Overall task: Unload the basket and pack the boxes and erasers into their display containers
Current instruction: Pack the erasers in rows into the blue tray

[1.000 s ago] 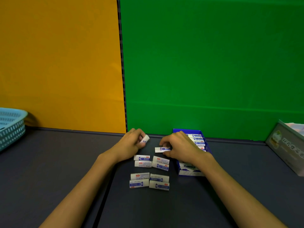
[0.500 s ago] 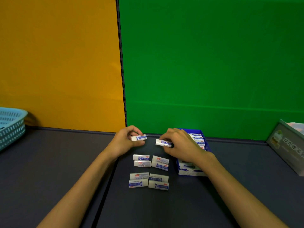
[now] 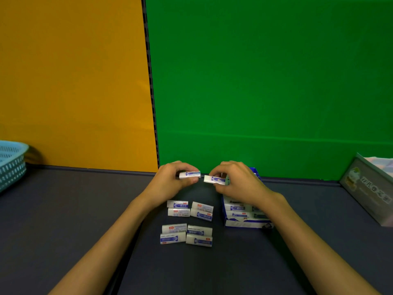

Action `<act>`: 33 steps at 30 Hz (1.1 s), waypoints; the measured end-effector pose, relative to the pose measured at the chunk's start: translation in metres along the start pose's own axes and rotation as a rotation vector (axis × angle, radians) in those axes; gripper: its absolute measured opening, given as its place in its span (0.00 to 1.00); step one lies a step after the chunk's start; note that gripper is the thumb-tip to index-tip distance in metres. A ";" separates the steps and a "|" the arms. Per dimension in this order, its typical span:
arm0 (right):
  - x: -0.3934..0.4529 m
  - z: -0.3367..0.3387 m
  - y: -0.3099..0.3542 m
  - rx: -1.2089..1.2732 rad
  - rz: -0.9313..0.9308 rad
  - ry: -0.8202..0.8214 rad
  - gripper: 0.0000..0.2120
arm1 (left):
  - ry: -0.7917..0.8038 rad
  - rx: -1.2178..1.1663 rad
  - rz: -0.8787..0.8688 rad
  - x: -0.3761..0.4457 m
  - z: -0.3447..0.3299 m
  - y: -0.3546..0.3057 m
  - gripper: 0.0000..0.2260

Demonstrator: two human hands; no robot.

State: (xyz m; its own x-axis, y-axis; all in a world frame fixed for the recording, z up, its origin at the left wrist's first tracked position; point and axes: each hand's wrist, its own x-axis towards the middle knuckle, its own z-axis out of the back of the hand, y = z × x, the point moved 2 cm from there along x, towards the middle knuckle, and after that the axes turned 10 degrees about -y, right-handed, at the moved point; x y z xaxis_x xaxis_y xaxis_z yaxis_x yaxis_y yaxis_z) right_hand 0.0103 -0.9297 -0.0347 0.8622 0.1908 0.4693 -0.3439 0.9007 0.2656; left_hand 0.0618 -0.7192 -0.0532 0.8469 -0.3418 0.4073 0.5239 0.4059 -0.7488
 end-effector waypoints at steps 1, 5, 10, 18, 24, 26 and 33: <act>-0.001 0.005 -0.003 0.000 -0.011 -0.004 0.13 | 0.002 0.001 -0.022 0.001 -0.003 -0.006 0.10; -0.008 0.023 -0.019 -0.049 -0.053 -0.014 0.13 | 0.009 0.037 -0.094 0.005 -0.021 -0.027 0.11; -0.022 0.038 -0.043 -0.080 -0.143 0.040 0.14 | 0.045 0.158 -0.151 0.013 -0.047 -0.043 0.13; -0.038 0.040 -0.069 -0.112 -0.170 0.105 0.13 | 0.095 0.355 -0.279 0.021 -0.083 -0.065 0.15; -0.043 0.035 -0.075 -0.104 -0.156 0.109 0.13 | 0.144 0.496 -0.303 0.022 -0.100 -0.068 0.14; -0.044 0.034 -0.075 -0.099 -0.145 0.110 0.13 | 0.147 0.510 -0.297 0.021 -0.105 -0.067 0.13; -0.045 0.034 -0.078 -0.080 -0.134 0.106 0.13 | 0.128 0.590 -0.286 0.022 -0.118 -0.067 0.08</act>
State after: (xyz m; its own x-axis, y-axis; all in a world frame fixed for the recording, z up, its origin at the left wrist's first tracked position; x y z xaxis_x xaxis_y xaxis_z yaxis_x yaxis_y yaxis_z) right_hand -0.0142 -1.0219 -0.0473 0.9342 0.1032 0.3414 -0.1961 0.9482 0.2500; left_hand 0.0346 -0.8534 -0.0559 0.6690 -0.5877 0.4551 0.7187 0.6677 -0.1942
